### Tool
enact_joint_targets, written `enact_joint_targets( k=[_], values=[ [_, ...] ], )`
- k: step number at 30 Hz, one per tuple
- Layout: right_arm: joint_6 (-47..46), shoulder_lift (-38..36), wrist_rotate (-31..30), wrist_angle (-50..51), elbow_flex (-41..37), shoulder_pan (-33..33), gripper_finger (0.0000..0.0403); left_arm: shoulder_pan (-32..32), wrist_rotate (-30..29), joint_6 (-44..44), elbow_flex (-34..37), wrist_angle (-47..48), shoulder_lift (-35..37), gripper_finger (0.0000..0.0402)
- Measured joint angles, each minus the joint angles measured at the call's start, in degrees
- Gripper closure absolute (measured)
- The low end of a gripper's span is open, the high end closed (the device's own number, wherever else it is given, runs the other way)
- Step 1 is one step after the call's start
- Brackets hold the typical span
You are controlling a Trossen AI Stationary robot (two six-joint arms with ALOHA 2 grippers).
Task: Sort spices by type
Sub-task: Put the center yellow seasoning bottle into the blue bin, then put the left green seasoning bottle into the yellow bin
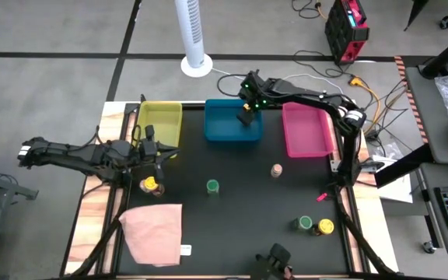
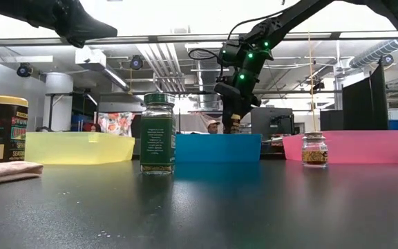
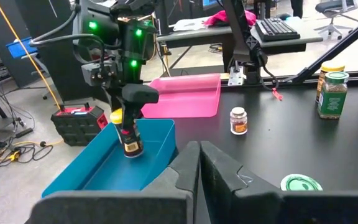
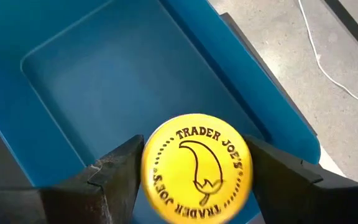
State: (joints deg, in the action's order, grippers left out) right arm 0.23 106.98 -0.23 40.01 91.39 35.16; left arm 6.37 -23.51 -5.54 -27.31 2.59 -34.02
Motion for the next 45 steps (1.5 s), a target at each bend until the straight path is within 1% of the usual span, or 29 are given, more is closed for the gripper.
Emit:
enact_joint_targets(
  k=[10,15,18,21,25,28,32,35,38,45],
  values=[
    [-0.15,0.00,0.00,-0.09,0.00,-0.02,0.0174,0.00,0.00,0.02,0.00,0.01,0.00,0.0401],
    [-0.21,-0.02,0.00,0.73,0.77,0.00,0.0173,0.00,0.00,0.02,0.00,0.02,0.00,0.0401],
    [-0.22,-0.15,-0.37,2.07,2.52,0.00,0.0165,0.00,0.00,0.02,0.00,0.04,0.00,0.0401],
    [-0.24,-0.40,-2.43,5.29,5.37,0.00,0.0159,0.00,0.00,0.12,0.02,0.08,-0.02,0.0401],
    [-0.83,-0.42,-2.68,7.69,8.63,-0.02,0.0157,0.00,0.00,0.24,0.02,0.09,-0.02,0.0401],
    [-1.78,-0.56,-2.75,8.90,10.47,-0.41,0.0163,0.00,0.00,0.59,0.02,0.18,-0.02,0.0401],
    [-1.87,-1.67,-2.74,12.91,11.75,-1.78,0.0180,0.02,0.00,1.36,0.02,1.29,-0.02,0.0401],
    [-2.52,-4.03,-2.59,15.84,11.22,-4.48,0.0201,0.02,0.02,1.87,0.07,1.55,-0.02,0.0401],
    [-3.62,-7.11,-2.36,19.53,10.40,-8.67,0.0225,0.02,0.02,2.94,0.07,1.55,-0.02,0.0401],
    [-9.27,-15.42,-2.34,27.53,6.58,-22.72,0.0280,0.02,0.24,6.18,0.11,1.30,-1.97,0.0401]
  ],
)
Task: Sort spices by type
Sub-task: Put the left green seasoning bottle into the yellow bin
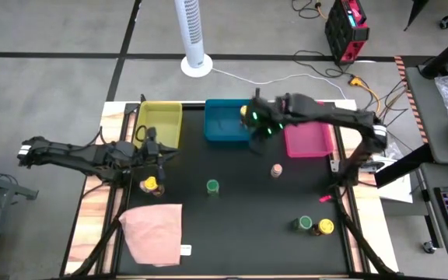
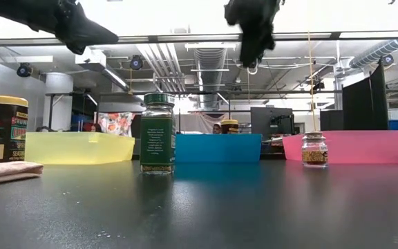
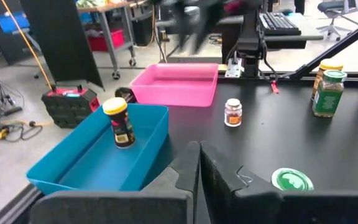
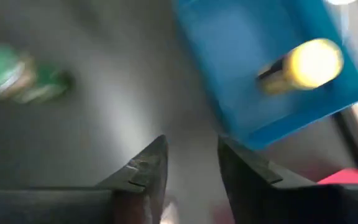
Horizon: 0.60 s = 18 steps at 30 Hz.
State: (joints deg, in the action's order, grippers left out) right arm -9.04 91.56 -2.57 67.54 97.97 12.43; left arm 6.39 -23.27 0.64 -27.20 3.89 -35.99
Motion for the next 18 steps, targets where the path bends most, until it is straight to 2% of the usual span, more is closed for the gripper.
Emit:
enact_joint_targets(
  k=[6,12,18],
  values=[
    [-11.94,-8.70,-0.56,1.30,-8.74,-12.80,0.0320,0.21,0.30,3.82,0.00,-2.37,-4.25,0.0401],
    [-21.74,-15.79,-7.47,1.15,-17.00,-22.13,0.0355,0.93,0.33,5.45,0.02,-6.61,-9.05,0.0401],
    [-23.35,-19.77,-14.84,-0.09,-23.93,-29.06,0.0375,2.58,2.82,7.06,-1.62,-8.15,-12.09,0.0401]
  ],
)
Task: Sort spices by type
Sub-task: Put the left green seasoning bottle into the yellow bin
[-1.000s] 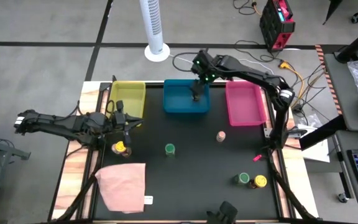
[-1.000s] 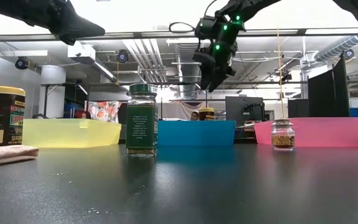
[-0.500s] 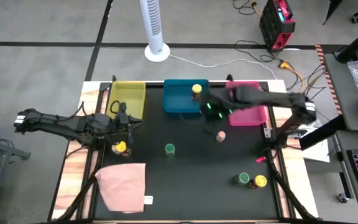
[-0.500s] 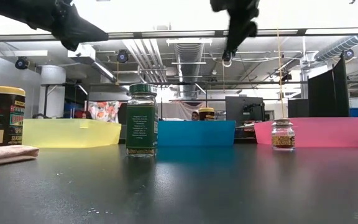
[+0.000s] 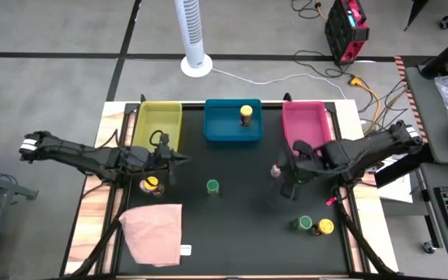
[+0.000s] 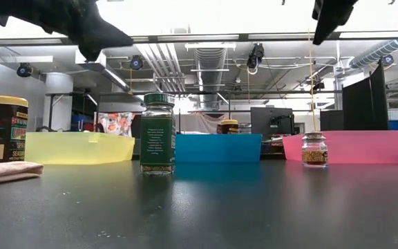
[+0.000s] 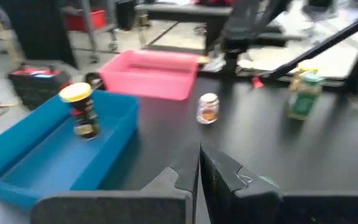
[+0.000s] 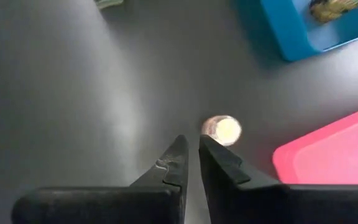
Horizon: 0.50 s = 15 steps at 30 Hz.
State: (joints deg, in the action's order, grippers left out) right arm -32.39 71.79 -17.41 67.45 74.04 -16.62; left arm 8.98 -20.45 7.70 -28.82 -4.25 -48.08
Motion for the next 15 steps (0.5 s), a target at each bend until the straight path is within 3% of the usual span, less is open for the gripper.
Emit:
enact_joint_targets(
  k=[7,15],
  values=[
    [2.99,-0.52,-10.26,-10.71,-7.24,-3.88,0.0375,3.03,2.03,0.59,-1.85,-1.24,-3.90,0.0401],
    [25.72,-1.62,-11.24,-43.73,-20.30,-4.13,0.0375,2.99,1.58,0.40,-7.02,-1.13,-9.88,0.0401]
  ],
)
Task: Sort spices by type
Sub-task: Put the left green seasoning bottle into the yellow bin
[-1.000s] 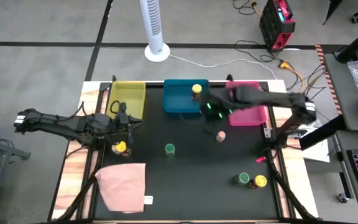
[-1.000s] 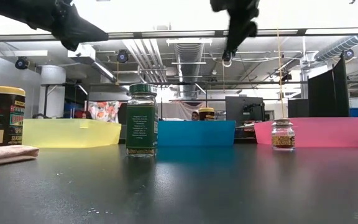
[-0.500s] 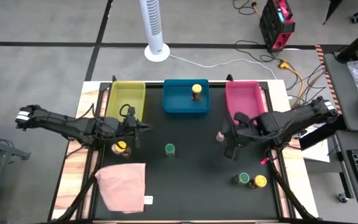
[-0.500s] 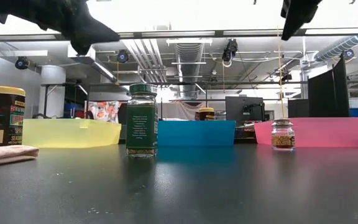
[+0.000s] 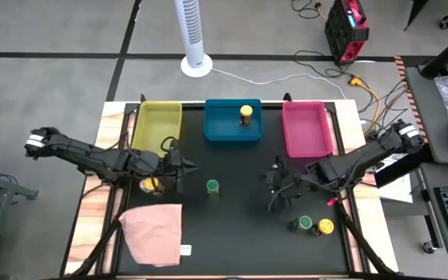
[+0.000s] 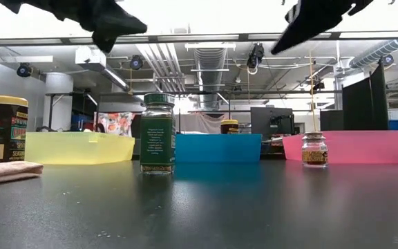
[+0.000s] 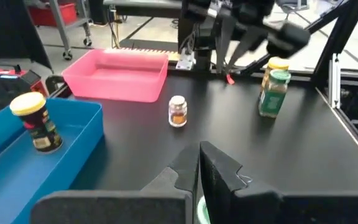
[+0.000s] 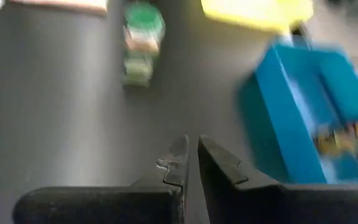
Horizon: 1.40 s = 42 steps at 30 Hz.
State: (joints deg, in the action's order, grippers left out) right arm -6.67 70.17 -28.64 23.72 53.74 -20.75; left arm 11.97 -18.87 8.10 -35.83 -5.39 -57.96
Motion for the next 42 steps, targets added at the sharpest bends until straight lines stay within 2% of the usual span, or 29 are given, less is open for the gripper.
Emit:
enact_joint_targets(
  k=[3,7,11,17,24,29,33,42],
  values=[
    [4.59,-0.95,0.04,-7.80,-3.96,0.00,0.0376,0.49,0.66,2.58,-3.22,4.26,-2.61,0.0401],
    [1.32,-2.26,0.16,-6.33,-7.42,0.00,0.0376,2.10,2.06,5.40,-7.25,12.76,-6.72,0.0387],
    [-1.22,-3.19,0.15,-6.05,-10.28,0.00,0.0376,2.62,3.58,9.51,-10.54,14.69,-11.42,0.0349],
    [-2.40,-4.30,0.17,-6.44,-11.88,-0.12,0.0376,2.88,7.52,9.35,-16.31,19.01,-18.00,0.0259],
    [-1.23,-4.48,0.57,-6.43,-12.24,-0.13,0.0376,2.84,3.39,9.66,-19.91,22.98,-24.14,0.0132],
    [-1.49,-4.48,1.48,-6.44,-12.28,-0.23,0.0376,2.84,3.34,8.96,-19.87,23.56,-26.28,0.0074],
    [-2.37,-4.48,1.78,-6.43,-12.41,-0.39,0.0376,2.84,3.36,8.93,-19.63,24.07,-28.20,0.0057],
    [-3.22,-4.48,1.81,-6.44,-12.75,-0.37,0.0376,2.49,1.20,7.66,-19.56,22.86,-32.63,0.0059]
  ],
)
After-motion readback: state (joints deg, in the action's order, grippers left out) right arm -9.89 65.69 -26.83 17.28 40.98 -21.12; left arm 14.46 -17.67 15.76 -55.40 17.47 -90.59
